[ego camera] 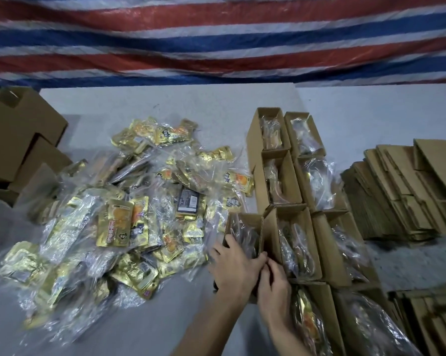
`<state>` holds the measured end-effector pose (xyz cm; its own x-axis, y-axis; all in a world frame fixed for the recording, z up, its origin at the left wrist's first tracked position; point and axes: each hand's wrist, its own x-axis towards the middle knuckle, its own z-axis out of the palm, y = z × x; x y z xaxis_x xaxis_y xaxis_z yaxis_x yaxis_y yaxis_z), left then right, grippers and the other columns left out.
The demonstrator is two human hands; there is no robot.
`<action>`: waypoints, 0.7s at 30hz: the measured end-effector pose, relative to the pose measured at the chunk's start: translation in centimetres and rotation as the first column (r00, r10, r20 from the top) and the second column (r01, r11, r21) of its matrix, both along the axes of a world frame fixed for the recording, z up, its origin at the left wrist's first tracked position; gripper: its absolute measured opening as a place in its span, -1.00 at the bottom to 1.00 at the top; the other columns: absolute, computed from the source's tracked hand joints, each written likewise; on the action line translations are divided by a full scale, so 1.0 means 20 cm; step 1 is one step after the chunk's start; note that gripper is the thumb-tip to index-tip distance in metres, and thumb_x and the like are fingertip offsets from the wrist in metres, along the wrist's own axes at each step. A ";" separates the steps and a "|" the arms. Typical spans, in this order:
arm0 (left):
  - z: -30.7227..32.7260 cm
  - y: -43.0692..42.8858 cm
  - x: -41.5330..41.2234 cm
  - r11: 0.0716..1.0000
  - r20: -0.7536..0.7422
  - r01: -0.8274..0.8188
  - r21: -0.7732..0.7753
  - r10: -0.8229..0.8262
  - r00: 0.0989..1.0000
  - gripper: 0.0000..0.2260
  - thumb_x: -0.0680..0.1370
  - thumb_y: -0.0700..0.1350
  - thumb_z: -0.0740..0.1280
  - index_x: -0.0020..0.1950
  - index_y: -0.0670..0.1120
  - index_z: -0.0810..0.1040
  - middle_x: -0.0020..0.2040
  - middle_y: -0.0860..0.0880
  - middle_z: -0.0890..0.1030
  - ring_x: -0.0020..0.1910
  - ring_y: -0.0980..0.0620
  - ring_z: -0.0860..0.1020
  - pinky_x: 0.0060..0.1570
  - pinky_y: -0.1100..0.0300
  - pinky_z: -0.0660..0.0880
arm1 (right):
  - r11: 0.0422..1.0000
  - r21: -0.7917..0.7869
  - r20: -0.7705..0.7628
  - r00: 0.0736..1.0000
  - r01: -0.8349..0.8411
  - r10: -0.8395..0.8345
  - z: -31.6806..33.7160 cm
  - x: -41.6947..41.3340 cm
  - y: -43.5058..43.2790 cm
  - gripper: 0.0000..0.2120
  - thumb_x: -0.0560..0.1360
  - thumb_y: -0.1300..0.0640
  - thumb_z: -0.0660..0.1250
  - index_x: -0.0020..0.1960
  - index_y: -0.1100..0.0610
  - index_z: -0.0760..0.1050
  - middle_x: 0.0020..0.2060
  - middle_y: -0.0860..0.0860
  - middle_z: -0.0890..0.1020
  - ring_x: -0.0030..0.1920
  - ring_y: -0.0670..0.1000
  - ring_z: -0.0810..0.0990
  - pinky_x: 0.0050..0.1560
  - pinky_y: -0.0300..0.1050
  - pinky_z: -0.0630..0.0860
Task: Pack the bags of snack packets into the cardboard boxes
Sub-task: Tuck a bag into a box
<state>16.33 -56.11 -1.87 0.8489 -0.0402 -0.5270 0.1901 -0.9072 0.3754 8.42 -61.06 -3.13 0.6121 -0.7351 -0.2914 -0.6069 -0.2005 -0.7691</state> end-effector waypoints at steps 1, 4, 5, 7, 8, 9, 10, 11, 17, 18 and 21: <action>0.00 0.00 -0.01 1.000 0.004 0.021 0.016 -0.021 1.000 -0.37 0.35 0.47 0.29 0.10 0.00 0.26 0.20 -0.10 0.38 0.25 -0.14 0.37 0.11 -0.03 0.40 | 1.000 0.008 -0.020 1.000 -0.013 0.014 0.00 0.00 0.00 -0.67 0.61 0.33 0.22 0.36 0.25 0.51 0.25 0.13 0.58 0.29 0.13 0.51 0.31 -0.06 0.38; -0.02 0.02 -0.05 0.999 0.009 0.041 -0.015 -0.041 0.999 -0.38 0.42 0.50 0.17 0.12 -0.02 0.35 0.19 -0.09 0.39 0.26 -0.14 0.38 0.15 -0.02 0.40 | 0.999 0.036 -0.048 0.999 -0.004 0.006 -0.02 -0.02 -0.01 -0.60 0.59 0.38 0.20 0.40 0.22 0.47 0.32 0.12 0.55 0.34 0.12 0.48 0.34 -0.05 0.38; -0.03 0.04 -0.06 0.998 0.012 0.056 -0.031 -0.055 0.998 -0.41 0.46 0.46 0.15 0.14 -0.03 0.38 0.20 -0.09 0.39 0.27 -0.15 0.38 0.16 -0.02 0.41 | 0.999 0.035 -0.055 0.998 -0.005 0.007 -0.02 -0.03 -0.01 -0.60 0.59 0.37 0.20 0.40 0.22 0.47 0.32 0.13 0.55 0.34 0.13 0.49 0.33 -0.06 0.39; -0.06 0.07 -0.06 0.992 0.027 0.103 -0.067 -0.101 0.995 -0.54 0.56 0.33 0.14 0.14 -0.05 0.44 0.20 -0.08 0.40 0.27 -0.13 0.40 0.13 -0.02 0.45 | 0.999 0.014 -0.079 0.996 -0.036 0.037 -0.02 -0.06 0.00 -0.59 0.57 0.35 0.26 0.42 0.23 0.45 0.32 0.15 0.56 0.33 0.14 0.51 0.33 -0.07 0.40; -0.07 0.09 -0.06 0.988 0.037 0.123 -0.090 -0.120 0.992 -0.60 0.60 0.26 0.13 0.13 -0.05 0.46 0.19 -0.07 0.41 0.26 -0.12 0.42 0.12 -0.01 0.47 | 0.999 0.003 -0.091 0.995 -0.046 0.046 -0.01 -0.07 0.00 -0.56 0.56 0.35 0.28 0.43 0.24 0.43 0.32 0.16 0.55 0.34 0.14 0.51 0.35 -0.06 0.41; -0.07 0.10 -0.05 0.984 0.049 0.143 -0.110 -0.139 0.989 -0.64 0.62 0.20 0.13 0.13 -0.05 0.47 0.19 -0.06 0.44 0.24 -0.11 0.45 0.11 -0.01 0.48 | 0.999 -0.001 -0.100 0.994 -0.045 0.045 -0.01 -0.08 0.01 -0.53 0.55 0.37 0.27 0.45 0.23 0.42 0.33 0.15 0.55 0.35 0.13 0.50 0.37 -0.05 0.40; -0.07 0.12 -0.05 0.979 0.064 0.168 -0.120 -0.161 0.985 -0.68 0.64 0.15 0.13 0.12 -0.06 0.49 0.17 -0.05 0.48 0.20 -0.11 0.49 0.09 0.00 0.49 | 0.999 0.000 -0.109 0.993 -0.042 0.042 0.00 -0.09 0.01 -0.51 0.54 0.39 0.25 0.46 0.20 0.41 0.33 0.14 0.55 0.35 0.13 0.50 0.39 -0.04 0.39; -0.08 0.13 -0.05 0.974 0.080 0.190 -0.123 -0.182 0.980 -0.72 0.64 0.09 0.14 0.10 -0.07 0.52 0.14 -0.06 0.53 0.15 -0.11 0.53 0.06 0.01 0.50 | 0.999 0.001 -0.123 0.992 -0.042 0.042 0.01 -0.10 0.02 -0.50 0.54 0.40 0.23 0.46 0.18 0.41 0.33 0.13 0.55 0.35 0.12 0.50 0.40 -0.05 0.39; -0.10 0.33 -0.28 0.970 -0.050 0.200 -0.138 -0.209 0.977 -0.86 0.56 -0.12 0.19 -0.20 -0.04 0.38 -0.13 -0.04 0.53 -0.14 -0.12 0.58 -0.18 0.00 0.51 | 0.994 -0.015 -0.154 0.983 -0.107 0.103 0.08 -0.31 0.13 -0.36 0.45 0.45 0.24 0.46 0.02 0.39 0.33 -0.03 0.51 0.35 0.00 0.47 0.36 -0.27 0.28; -0.10 0.35 -0.35 0.967 -0.075 0.216 -0.132 -0.227 0.971 -0.88 0.54 -0.12 0.20 -0.20 -0.03 0.35 -0.12 -0.03 0.51 -0.13 -0.12 0.58 -0.17 0.01 0.50 | 0.992 -0.051 -0.146 0.984 -0.112 0.103 0.08 -0.36 0.16 -0.34 0.41 0.49 0.25 0.43 0.03 0.41 0.32 -0.06 0.48 0.37 0.00 0.45 0.36 -0.27 0.26; -0.09 0.36 -0.50 0.952 -0.123 0.268 -0.146 -0.286 0.950 -0.97 0.54 -0.08 0.22 -0.09 0.00 0.38 0.01 -0.03 0.52 0.01 -0.10 0.58 -0.06 0.08 0.46 | 0.976 -0.190 -0.133 0.988 -0.103 0.078 0.09 -0.45 0.22 -0.31 0.31 0.58 0.26 0.32 0.07 0.51 0.26 -0.09 0.45 0.34 -0.01 0.43 0.35 -0.36 0.22</action>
<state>6.34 -48.84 -3.60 0.7120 -0.3368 -0.6162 -0.0023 -0.8786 0.4776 -0.64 -56.66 -1.43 0.6466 -0.7289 -0.2252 -0.6679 -0.3981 -0.6288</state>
